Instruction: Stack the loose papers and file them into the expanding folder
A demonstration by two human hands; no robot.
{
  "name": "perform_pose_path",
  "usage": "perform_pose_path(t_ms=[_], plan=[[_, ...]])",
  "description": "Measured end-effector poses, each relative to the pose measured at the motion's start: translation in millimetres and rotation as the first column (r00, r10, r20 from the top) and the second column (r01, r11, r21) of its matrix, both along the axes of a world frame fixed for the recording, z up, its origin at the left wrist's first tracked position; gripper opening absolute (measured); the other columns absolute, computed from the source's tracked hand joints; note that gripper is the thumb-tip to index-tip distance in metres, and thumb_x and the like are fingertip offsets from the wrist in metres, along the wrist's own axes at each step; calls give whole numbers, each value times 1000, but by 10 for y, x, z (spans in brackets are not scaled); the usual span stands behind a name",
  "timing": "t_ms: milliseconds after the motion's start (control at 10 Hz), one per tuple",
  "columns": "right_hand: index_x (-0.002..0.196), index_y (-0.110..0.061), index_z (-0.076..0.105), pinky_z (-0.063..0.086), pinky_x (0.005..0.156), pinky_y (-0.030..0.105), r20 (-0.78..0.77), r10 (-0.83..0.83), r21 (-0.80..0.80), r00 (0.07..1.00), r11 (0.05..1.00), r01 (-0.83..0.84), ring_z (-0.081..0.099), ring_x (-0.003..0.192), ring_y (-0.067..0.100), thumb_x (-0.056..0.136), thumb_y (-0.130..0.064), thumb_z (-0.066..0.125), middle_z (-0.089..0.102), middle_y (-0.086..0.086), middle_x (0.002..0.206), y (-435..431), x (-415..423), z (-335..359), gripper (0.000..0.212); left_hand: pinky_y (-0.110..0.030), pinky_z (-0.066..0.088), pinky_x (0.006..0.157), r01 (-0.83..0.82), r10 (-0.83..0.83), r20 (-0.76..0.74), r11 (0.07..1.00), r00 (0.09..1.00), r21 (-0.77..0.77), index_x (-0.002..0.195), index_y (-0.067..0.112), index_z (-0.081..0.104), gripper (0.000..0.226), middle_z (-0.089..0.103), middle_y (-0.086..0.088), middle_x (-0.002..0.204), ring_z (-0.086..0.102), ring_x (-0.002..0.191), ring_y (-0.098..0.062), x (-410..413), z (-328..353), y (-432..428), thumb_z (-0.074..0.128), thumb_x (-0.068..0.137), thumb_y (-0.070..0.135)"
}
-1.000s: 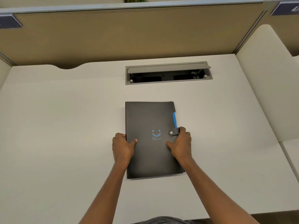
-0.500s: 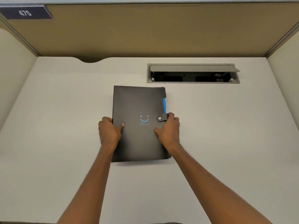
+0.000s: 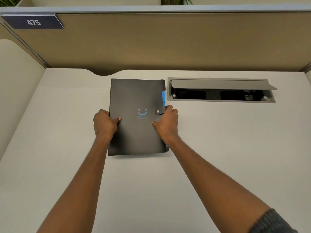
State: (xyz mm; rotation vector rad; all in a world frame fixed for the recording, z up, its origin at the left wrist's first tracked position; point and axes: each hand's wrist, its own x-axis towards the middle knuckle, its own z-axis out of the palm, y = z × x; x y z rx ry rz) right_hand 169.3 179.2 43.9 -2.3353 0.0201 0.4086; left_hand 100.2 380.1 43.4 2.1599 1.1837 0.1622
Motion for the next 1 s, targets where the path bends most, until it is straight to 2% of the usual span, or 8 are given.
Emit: perform_pose_path(t_ms=[100, 300, 400, 700, 800, 900, 1000], plan=[[135, -5, 45, 51, 99, 41, -11, 1, -17, 1000, 1000, -1, 50, 124, 34, 82, -7, 79, 49, 17, 133, 153, 174, -45, 63, -36, 45, 70, 14, -14, -21, 1000, 1000, -7, 76, 11, 56, 34, 72, -16, 96, 65, 84, -35, 198, -27, 157, 88, 79, 19], [139, -4, 44, 52, 100, 41, 11, -7, -50, 1000, 999, 7, 51, 127, 35, 84, -9, 82, 47, 19, 139, 446, 584, -155, 67, -42, 53, 73, 72, -71, -84, 997, 994, 6, 84, 2, 64, 31, 75, -22, 100, 69, 92, -42, 647, -122, 431, 88, 80, 22], [142, -4, 42, 52, 103, 40, 4, -6, -69, 1000, 998, 6, 51, 130, 34, 85, -12, 83, 46, 20, 143, 552, 728, -225, 71, -48, 57, 80, 79, -79, -108, 997, 991, -4, 92, -5, 69, 35, 74, -26, 103, 69, 95, -45, 815, -175, 539, 87, 80, 23], [144, -4, 39, 51, 102, 38, 14, 54, -188, 998, 981, -51, 52, 126, 31, 88, -22, 81, 45, 19, 144, 563, 740, -405, 72, -48, 54, 83, 96, -84, -199, 994, 976, 53, 98, -6, 71, 41, 74, -26, 105, 69, 96, -44, 861, -288, 575, 85, 83, 30], [154, -4, 28, 47, 105, 38, 93, 133, -369, 987, 925, -90, 49, 131, 31, 92, -35, 73, 43, 18, 148, 542, 645, -360, 82, -51, 52, 92, 101, -66, -230, 984, 971, 144, 116, -3, 65, 48, 66, -26, 122, 61, 115, -44, 810, -257, 448, 80, 87, 32], [158, -4, 24, 43, 108, 38, 188, 195, -419, 963, 903, -101, 47, 135, 30, 96, -38, 67, 44, 17, 151, 533, 537, -301, 83, -54, 47, 99, 136, -74, -257, 964, 963, 230, 131, 0, 56, 52, 57, -25, 135, 52, 127, -43, 741, -212, 330, 73, 93, 32], [158, -5, 26, 40, 116, 41, 258, 317, -422, 913, 887, -188, 43, 142, 30, 100, -40, 61, 41, 16, 156, 514, 355, -273, 76, -55, 38, 110, 171, -123, -176, 940, 977, 294, 146, 2, 45, 57, 40, -22, 158, 41, 141, -42, 598, -265, 111, 59, 100, 33]])
